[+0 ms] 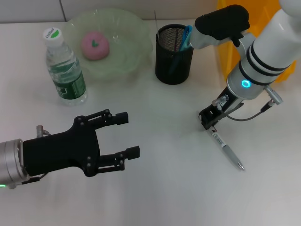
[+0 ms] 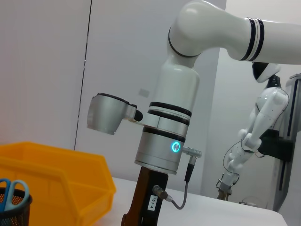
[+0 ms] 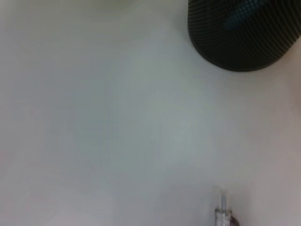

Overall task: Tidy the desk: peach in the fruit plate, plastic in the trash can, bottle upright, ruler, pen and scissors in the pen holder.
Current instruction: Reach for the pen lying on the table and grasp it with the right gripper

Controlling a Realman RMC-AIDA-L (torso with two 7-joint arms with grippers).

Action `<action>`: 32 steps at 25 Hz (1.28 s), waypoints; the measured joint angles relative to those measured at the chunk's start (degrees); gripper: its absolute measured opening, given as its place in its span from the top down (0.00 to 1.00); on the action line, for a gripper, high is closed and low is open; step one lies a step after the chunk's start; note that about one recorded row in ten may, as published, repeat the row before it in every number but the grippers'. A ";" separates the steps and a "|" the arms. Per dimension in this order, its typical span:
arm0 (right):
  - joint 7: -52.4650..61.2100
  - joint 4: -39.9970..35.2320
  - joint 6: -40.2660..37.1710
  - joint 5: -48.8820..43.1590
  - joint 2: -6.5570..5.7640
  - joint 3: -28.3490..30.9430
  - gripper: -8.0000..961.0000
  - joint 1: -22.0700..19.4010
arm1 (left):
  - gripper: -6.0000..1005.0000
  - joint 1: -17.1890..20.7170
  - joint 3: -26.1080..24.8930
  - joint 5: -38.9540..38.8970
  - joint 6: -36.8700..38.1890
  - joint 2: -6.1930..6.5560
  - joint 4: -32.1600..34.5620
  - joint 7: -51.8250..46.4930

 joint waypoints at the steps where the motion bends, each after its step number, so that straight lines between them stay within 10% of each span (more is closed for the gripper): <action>1: 0.00 0.16 -0.02 0.00 0.00 0.09 0.85 0.00 | 0.20 0.00 0.00 -0.02 0.00 0.00 0.00 0.00; 24: -0.09 -6.50 -2.12 0.29 -0.33 0.24 0.93 -3.41 | 0.20 0.05 -0.10 -0.27 0.01 0.06 0.00 0.00; 32: -0.12 -7.39 -1.97 0.15 -0.36 0.37 0.71 -4.37 | 0.20 0.00 -0.10 -0.27 0.01 0.09 0.01 -0.01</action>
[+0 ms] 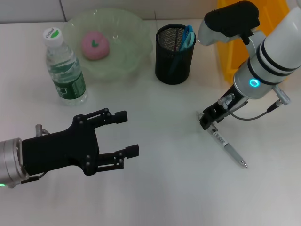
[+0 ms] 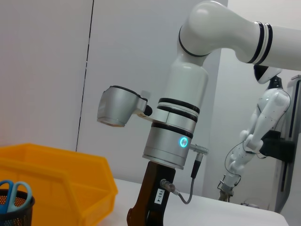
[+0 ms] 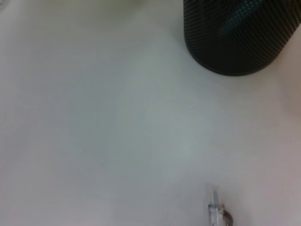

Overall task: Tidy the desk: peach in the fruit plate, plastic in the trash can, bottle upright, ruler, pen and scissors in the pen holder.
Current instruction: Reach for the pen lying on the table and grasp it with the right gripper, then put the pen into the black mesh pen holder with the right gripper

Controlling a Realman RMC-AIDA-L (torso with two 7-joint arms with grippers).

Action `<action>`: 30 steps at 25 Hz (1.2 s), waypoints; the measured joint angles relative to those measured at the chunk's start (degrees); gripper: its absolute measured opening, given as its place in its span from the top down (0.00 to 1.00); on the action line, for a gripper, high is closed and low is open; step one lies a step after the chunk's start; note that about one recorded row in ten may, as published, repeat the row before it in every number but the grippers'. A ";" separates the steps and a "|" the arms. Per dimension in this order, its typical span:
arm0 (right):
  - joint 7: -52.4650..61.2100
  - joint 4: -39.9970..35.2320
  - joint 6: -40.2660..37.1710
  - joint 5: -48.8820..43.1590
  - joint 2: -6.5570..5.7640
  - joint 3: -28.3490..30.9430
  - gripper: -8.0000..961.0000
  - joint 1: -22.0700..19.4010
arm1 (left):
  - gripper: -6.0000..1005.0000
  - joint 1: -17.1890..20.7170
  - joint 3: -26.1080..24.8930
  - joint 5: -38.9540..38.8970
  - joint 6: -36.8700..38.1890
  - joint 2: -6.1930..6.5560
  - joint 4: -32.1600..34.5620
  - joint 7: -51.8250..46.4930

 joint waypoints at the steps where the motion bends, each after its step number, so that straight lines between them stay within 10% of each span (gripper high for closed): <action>1: 0.00 0.15 0.08 0.00 0.00 0.00 0.68 0.00 | 0.20 0.00 0.00 0.00 0.00 0.00 0.01 0.00; 5: 0.00 1.37 0.65 -0.02 0.00 -0.21 0.57 0.34 | 0.20 0.00 0.00 0.00 0.00 0.00 0.06 0.01; 22: 0.00 5.08 2.22 0.15 0.18 -0.69 0.64 1.51 | 0.20 0.00 0.00 0.05 -0.18 0.00 0.00 0.01; 30: -0.13 2.66 1.95 0.27 0.29 -0.73 0.82 0.81 | 0.20 0.00 0.00 0.04 -0.18 0.00 0.07 -0.10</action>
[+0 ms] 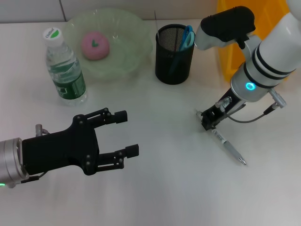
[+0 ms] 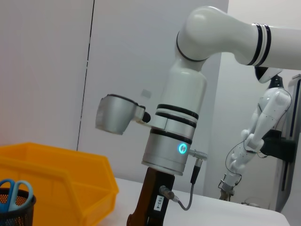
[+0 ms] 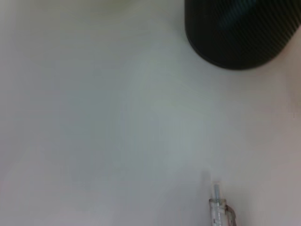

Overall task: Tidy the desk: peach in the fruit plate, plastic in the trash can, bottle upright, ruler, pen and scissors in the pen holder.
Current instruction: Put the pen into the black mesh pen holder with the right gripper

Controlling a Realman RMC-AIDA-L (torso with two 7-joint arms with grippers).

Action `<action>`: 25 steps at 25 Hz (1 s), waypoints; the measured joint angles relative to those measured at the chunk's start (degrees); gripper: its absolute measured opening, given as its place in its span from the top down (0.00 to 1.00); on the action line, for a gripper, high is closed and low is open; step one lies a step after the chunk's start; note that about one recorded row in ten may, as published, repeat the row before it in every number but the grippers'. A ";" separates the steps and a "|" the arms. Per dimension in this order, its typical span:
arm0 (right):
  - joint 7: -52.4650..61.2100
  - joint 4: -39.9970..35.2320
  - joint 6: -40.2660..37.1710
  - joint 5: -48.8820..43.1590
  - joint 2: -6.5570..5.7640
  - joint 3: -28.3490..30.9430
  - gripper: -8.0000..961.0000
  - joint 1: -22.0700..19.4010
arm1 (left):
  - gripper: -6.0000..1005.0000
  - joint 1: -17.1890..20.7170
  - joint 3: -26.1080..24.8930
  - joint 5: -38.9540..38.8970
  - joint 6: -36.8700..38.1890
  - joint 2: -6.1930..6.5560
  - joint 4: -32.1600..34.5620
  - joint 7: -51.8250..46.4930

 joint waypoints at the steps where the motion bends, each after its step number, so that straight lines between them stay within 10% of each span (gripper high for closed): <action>1: -0.03 -0.83 -0.06 0.00 0.01 0.03 0.82 -0.38 | 0.20 0.00 0.00 0.00 0.00 0.00 0.02 -0.02; 10: -4.05 -21.20 2.30 7.60 -0.30 7.49 0.79 -10.22 | 0.20 0.07 0.00 -0.05 0.01 0.00 0.16 -0.05; 15: -26.26 -30.47 20.24 33.70 -0.36 12.10 0.78 -21.84 | 0.20 0.08 0.00 -0.04 0.03 -0.01 -0.06 0.05; 19: -66.99 -18.27 31.99 70.26 -0.15 10.84 0.77 -24.59 | 0.20 0.08 0.00 -0.04 0.02 -0.06 -0.07 0.07; 25: -108.56 3.71 24.69 100.36 -0.11 9.46 0.75 -19.69 | 0.20 0.00 -0.07 -0.11 -0.21 -0.09 -0.07 0.09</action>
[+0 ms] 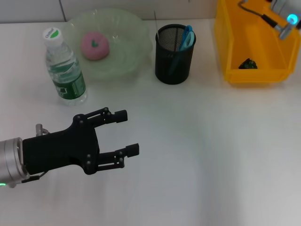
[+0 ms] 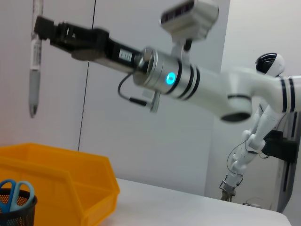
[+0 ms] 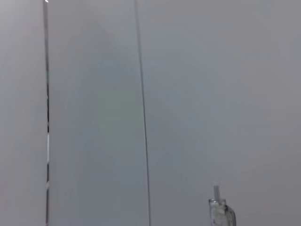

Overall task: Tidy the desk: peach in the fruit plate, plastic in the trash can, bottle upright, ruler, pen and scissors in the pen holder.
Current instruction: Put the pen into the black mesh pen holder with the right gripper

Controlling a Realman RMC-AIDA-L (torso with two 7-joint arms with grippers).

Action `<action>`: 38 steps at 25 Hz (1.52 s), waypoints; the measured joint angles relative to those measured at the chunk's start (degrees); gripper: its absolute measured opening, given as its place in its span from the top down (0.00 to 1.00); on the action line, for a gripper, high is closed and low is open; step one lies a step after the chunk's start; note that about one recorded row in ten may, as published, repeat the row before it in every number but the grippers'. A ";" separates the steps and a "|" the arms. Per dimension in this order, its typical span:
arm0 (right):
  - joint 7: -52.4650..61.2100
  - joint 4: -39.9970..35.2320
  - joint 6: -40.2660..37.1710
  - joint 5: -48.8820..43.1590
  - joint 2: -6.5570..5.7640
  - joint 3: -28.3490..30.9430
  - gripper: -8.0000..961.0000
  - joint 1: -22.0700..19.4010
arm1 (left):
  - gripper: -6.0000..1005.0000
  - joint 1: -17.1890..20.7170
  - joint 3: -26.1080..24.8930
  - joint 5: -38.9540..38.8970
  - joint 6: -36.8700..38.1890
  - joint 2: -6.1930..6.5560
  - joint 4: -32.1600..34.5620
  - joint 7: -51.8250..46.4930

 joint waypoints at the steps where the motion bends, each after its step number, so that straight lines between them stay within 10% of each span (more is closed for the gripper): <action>1: -6.67 4.33 -2.32 4.05 0.00 -0.63 0.75 1.22 | 0.20 -0.02 -0.01 -0.01 -0.02 0.00 0.00 0.00; 13: -24.44 28.77 -7.22 14.91 0.27 -4.27 0.72 9.78 | 0.20 -0.31 -0.02 -0.03 -0.23 0.00 0.00 -0.50; 37: -20.96 31.43 -0.13 15.33 0.26 -8.61 0.65 10.96 | 0.20 -0.37 0.01 -0.02 0.17 0.00 -0.06 -0.01; 38: -20.59 31.12 -2.41 15.34 0.26 -8.43 0.54 10.05 | 0.20 -0.29 0.01 -0.02 0.19 0.01 0.02 -0.01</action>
